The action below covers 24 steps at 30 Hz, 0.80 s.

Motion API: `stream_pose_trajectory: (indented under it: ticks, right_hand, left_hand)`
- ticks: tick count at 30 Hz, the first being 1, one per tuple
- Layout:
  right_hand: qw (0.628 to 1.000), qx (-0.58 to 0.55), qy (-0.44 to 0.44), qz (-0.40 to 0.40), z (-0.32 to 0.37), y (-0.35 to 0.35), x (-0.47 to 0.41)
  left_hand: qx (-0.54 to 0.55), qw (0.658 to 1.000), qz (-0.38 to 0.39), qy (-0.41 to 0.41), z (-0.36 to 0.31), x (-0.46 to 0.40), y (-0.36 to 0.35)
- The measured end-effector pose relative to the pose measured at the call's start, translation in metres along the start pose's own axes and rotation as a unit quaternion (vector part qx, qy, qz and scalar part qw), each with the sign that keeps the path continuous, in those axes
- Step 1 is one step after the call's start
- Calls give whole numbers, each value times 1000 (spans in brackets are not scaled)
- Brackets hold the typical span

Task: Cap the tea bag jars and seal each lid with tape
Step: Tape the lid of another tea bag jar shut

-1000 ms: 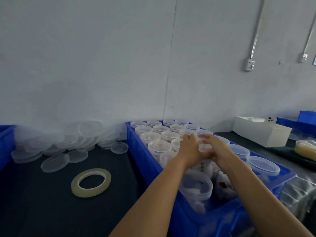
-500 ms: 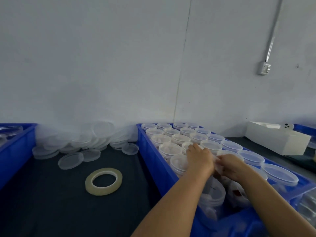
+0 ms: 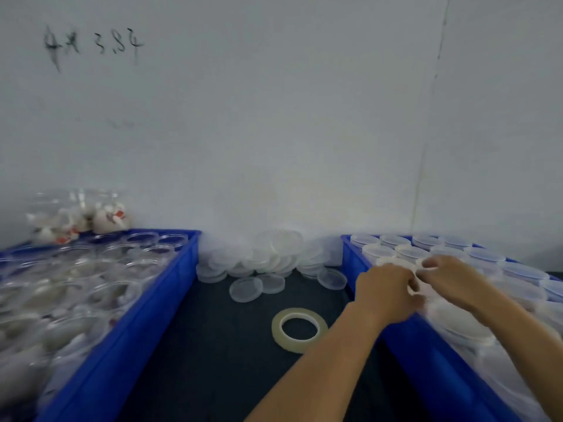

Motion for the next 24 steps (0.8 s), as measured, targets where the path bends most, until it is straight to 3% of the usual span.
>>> stream_pose_trajectory:
  ticks: [6,13,19,24]
  right_hand:
    - [984,-66,123,109,102,-68,34]
    - [938,-187,179,233,199,-154,77]
    - [905,-293,207,227,248,-192,118]
    - [863,-311,295,266,285,-205,154]
  left_hand:
    - [-92,988,-34,115,104,42,92]
    - [-222,950,9,219,177,99,161]
    - [-269,939,11,216,200,155,230]
    - [-214,949,50,225,223,216,279]
Point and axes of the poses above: each hand's wrist, its own x-axis away from the middle knuckle, its own y-axis out of the back of the hand, z = x × y, the point moved 4 cm from there along -x, towards the middle knuckle, and after that the axes turned 9 degrees about -z, right-handed, at the moved point
